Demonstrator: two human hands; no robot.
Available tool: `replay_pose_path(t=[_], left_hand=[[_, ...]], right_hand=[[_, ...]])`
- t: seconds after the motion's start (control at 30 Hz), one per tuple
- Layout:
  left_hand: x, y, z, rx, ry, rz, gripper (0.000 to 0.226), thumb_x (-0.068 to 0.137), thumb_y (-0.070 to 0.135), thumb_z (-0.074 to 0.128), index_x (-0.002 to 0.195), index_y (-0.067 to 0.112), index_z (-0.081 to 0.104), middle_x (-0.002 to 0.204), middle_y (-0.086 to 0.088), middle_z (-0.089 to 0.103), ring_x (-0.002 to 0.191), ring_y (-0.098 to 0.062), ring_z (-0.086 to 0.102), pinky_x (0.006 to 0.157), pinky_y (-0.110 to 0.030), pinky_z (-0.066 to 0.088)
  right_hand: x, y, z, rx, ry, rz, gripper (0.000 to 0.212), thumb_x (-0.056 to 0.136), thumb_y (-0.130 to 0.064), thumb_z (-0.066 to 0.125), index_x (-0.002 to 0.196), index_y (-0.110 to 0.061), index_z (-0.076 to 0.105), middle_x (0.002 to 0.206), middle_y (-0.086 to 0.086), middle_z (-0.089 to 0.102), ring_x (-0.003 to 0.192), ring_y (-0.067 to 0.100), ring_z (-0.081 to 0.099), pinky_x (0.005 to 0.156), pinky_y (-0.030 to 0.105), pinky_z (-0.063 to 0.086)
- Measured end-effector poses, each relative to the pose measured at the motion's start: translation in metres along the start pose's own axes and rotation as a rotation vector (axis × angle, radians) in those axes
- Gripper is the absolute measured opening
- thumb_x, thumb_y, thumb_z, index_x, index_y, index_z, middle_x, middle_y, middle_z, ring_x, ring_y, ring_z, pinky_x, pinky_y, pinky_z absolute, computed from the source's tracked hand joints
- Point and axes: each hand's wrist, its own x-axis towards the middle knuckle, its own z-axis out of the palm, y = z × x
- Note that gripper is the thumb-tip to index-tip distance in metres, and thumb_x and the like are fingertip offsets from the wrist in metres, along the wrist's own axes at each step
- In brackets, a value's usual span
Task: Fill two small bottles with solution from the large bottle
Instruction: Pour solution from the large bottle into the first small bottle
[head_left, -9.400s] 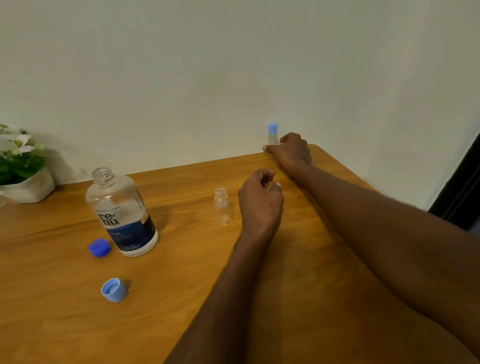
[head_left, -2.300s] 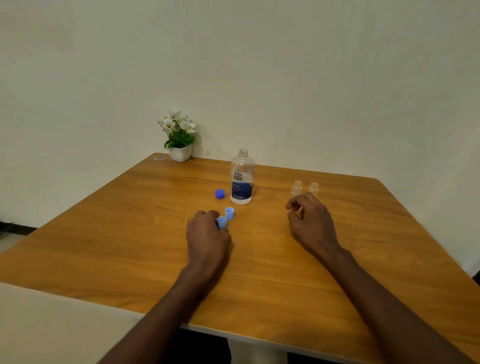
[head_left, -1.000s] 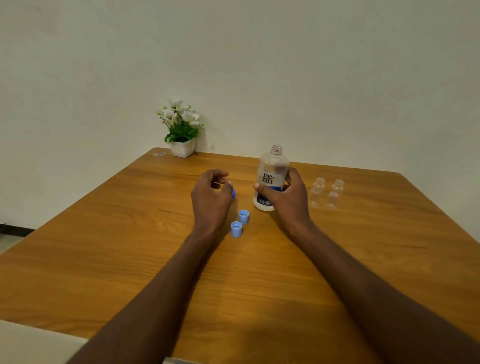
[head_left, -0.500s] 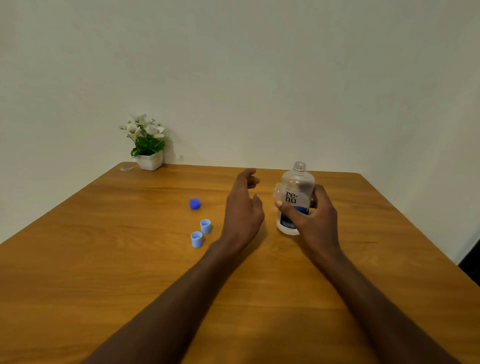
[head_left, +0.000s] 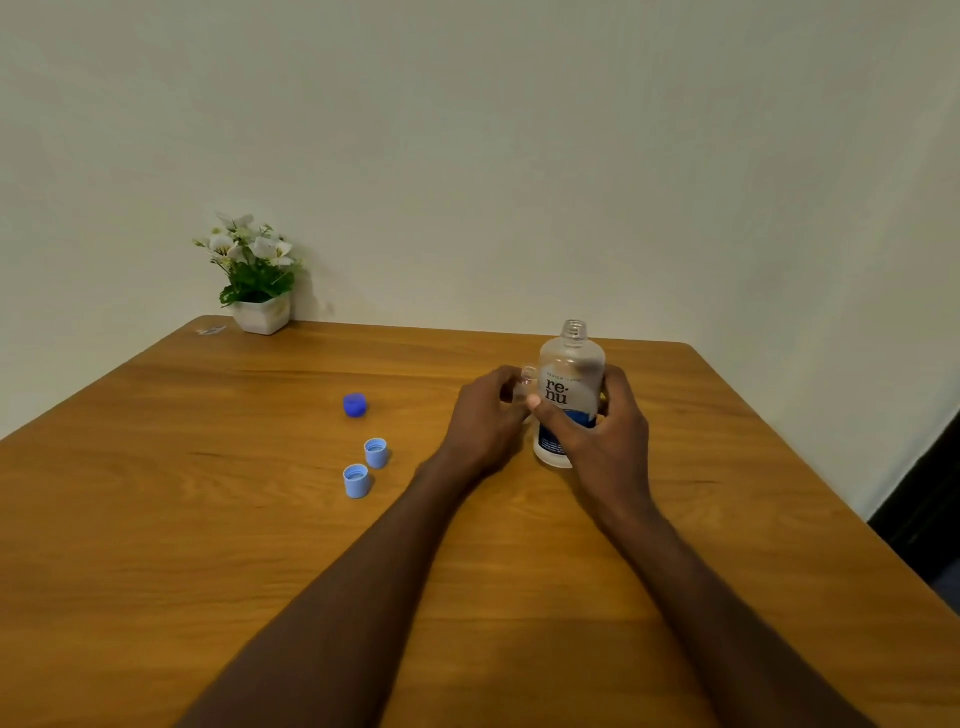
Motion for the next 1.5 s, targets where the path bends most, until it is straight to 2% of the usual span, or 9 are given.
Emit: replay_pose_path(t=[0.2, 0.33, 0.5, 0.7, 0.8, 1.0, 1.13, 1.3, 1.5], left_hand=[[-0.034, -0.006, -0.025, -0.047, 0.096, -0.072, 0.033, 0.100, 0.024, 0.067, 0.132, 0.017, 0.065, 0.114, 0.011, 0.066, 0.096, 0.003, 0.061, 0.069, -0.006, 0.047], [-0.045, -0.007, -0.040, -0.101, 0.141, -0.095, 0.045, 0.100, 0.024, 0.067, 0.143, 0.017, 0.059, 0.131, 0.004, 0.069, 0.115, -0.008, 0.063, 0.095, -0.021, 0.053], [-0.044, -0.001, -0.039, -0.119, 0.133, -0.090, 0.045, 0.099, 0.021, 0.068, 0.143, 0.018, 0.060, 0.133, 0.004, 0.067, 0.115, -0.006, 0.061, 0.085, -0.010, 0.045], [-0.047, 0.001, -0.037, -0.121, 0.145, -0.022, 0.046, 0.097, 0.017, 0.068, 0.143, 0.020, 0.060, 0.127, 0.009, 0.066, 0.111, -0.004, 0.062, 0.092, -0.014, 0.049], [-0.047, 0.001, -0.036, -0.106, 0.164, -0.001, 0.046, 0.095, 0.017, 0.070, 0.140, 0.022, 0.061, 0.119, 0.015, 0.064, 0.105, 0.005, 0.061, 0.083, -0.006, 0.047], [-0.047, 0.003, -0.033, -0.111, 0.181, 0.030, 0.046, 0.095, 0.018, 0.071, 0.140, 0.023, 0.063, 0.128, 0.012, 0.068, 0.110, -0.004, 0.064, 0.080, -0.012, 0.048], [-0.047, 0.004, -0.033, -0.102, 0.195, 0.033, 0.051, 0.093, 0.013, 0.072, 0.142, 0.020, 0.061, 0.122, 0.016, 0.063, 0.103, 0.007, 0.061, 0.078, -0.001, 0.046], [-0.046, 0.002, -0.033, -0.093, 0.193, 0.055, 0.052, 0.091, 0.011, 0.073, 0.142, 0.019, 0.062, 0.119, 0.018, 0.063, 0.102, 0.018, 0.058, 0.080, -0.001, 0.046], [-0.047, 0.000, -0.033, -0.081, 0.193, 0.080, 0.051, 0.090, 0.013, 0.073, 0.140, 0.021, 0.063, 0.124, 0.014, 0.067, 0.108, 0.005, 0.062, 0.081, -0.006, 0.049]], right_hand=[[-0.003, -0.006, -0.001, -0.028, -0.022, -0.037, 0.077, 0.075, -0.062, 0.078, 0.140, -0.029, 0.052, 0.130, -0.009, 0.065, 0.114, 0.013, 0.067, 0.081, 0.026, 0.063], [-0.002, -0.013, 0.001, -0.107, -0.045, -0.077, 0.082, 0.078, -0.048, 0.085, 0.148, -0.027, 0.049, 0.142, -0.006, 0.061, 0.122, 0.009, 0.060, 0.085, 0.025, 0.060], [0.000, -0.014, -0.001, -0.196, -0.019, -0.097, 0.085, 0.076, -0.043, 0.090, 0.149, -0.023, 0.051, 0.143, -0.004, 0.061, 0.125, 0.013, 0.059, 0.093, 0.039, 0.062], [0.003, -0.009, -0.004, -0.319, -0.003, -0.139, 0.085, 0.074, -0.042, 0.092, 0.147, -0.026, 0.051, 0.138, -0.004, 0.062, 0.120, 0.009, 0.057, 0.099, 0.054, 0.055], [0.003, -0.009, -0.006, -0.402, -0.010, -0.149, 0.083, 0.075, -0.040, 0.092, 0.147, -0.024, 0.052, 0.138, -0.001, 0.063, 0.118, 0.008, 0.055, 0.103, 0.049, 0.049], [0.005, -0.006, -0.007, -0.475, -0.008, -0.157, 0.083, 0.076, -0.038, 0.091, 0.148, -0.025, 0.052, 0.137, 0.000, 0.063, 0.120, 0.020, 0.060, 0.101, 0.053, 0.047], [0.005, -0.005, -0.008, -0.511, 0.002, -0.170, 0.085, 0.076, -0.033, 0.091, 0.150, -0.027, 0.050, 0.138, 0.002, 0.061, 0.123, 0.022, 0.058, 0.105, 0.053, 0.042], [0.007, -0.003, -0.007, -0.575, 0.007, -0.171, 0.084, 0.076, -0.029, 0.089, 0.150, -0.032, 0.049, 0.139, 0.000, 0.058, 0.124, 0.022, 0.055, 0.106, 0.052, 0.038], [0.007, -0.002, -0.008, -0.606, 0.005, -0.164, 0.085, 0.074, -0.019, 0.087, 0.149, -0.033, 0.051, 0.140, -0.001, 0.056, 0.129, 0.022, 0.052, 0.110, 0.053, 0.032]])
